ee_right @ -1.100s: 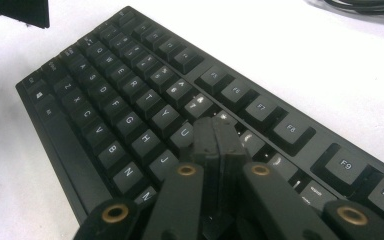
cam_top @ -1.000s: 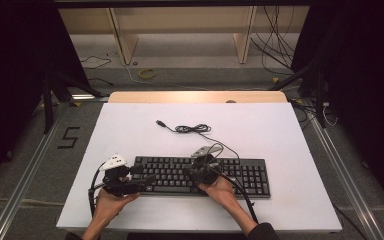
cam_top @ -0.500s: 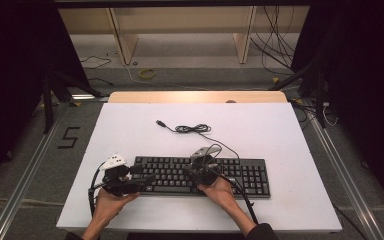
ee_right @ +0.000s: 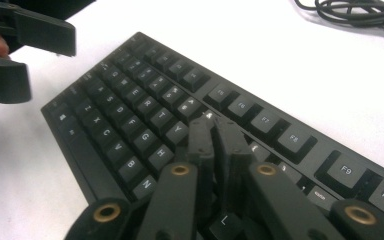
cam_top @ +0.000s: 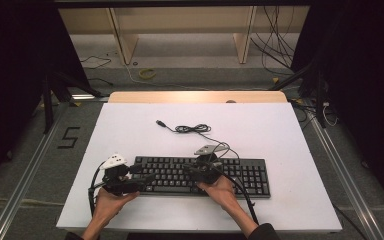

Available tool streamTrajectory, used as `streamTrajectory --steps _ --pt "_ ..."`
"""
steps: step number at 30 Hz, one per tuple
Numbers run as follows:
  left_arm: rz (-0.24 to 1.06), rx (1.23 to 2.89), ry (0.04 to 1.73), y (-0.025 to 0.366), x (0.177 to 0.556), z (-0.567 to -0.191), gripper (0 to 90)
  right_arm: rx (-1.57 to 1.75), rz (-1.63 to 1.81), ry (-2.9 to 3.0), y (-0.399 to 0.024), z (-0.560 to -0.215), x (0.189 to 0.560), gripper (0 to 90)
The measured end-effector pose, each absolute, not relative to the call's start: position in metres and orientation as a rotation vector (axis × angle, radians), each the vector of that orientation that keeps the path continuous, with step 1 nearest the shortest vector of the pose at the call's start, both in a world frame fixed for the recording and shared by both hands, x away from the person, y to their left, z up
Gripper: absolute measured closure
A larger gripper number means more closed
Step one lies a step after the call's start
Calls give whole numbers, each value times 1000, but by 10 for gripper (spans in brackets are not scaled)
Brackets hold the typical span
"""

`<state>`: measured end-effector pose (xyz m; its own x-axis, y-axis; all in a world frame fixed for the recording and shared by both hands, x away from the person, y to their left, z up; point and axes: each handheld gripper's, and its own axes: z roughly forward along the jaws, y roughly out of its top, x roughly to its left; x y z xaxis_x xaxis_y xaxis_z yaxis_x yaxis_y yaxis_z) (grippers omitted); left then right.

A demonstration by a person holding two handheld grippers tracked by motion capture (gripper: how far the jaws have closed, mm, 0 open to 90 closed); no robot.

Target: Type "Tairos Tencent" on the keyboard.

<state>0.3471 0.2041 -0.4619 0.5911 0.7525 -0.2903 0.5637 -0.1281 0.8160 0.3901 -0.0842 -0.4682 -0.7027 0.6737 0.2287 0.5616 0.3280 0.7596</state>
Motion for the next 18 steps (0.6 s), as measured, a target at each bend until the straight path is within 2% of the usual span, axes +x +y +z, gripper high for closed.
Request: streamTrajectory --steps 5,12,18 --pt "232 1811 1069 204 348 -462 285 1142 1337 2451 -86 -465 388 800" --pt "226 1816 1062 203 349 -461 289 1112 1378 2458 -88 -461 385 638" --pt "221 1813 1059 202 351 -461 301 1090 1396 2465 -90 -456 381 567"
